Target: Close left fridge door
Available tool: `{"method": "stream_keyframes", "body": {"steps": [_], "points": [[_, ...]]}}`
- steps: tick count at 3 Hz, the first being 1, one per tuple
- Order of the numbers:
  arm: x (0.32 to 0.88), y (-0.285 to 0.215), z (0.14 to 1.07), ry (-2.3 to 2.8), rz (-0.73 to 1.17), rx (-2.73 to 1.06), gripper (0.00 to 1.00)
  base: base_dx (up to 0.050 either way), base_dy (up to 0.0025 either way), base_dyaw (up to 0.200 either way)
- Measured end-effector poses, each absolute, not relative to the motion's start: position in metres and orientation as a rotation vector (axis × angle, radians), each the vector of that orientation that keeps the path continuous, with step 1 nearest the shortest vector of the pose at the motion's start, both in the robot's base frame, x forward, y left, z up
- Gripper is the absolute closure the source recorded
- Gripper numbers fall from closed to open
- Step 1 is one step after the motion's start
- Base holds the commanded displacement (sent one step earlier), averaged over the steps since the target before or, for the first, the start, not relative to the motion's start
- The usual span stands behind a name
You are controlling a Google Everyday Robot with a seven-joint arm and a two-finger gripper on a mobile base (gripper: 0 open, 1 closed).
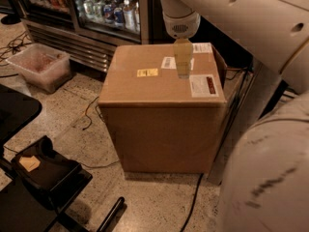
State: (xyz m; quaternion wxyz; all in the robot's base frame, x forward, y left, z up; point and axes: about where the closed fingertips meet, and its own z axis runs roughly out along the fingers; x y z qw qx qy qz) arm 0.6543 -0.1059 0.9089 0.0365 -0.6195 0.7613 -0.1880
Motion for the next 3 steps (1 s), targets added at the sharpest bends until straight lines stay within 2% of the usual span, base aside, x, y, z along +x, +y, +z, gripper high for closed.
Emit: {"method": "stream_keyframes", "body": {"steps": [2, 3], "points": [[0.6543, -0.1059, 0.9089, 2.338, -0.577, -1.902, 0.0, 0.0, -0.00016, -0.196], [0.6544, -0.1059, 0.9089, 2.337, -0.577, -1.902, 0.0, 0.05, -0.00001, 0.0]]}}
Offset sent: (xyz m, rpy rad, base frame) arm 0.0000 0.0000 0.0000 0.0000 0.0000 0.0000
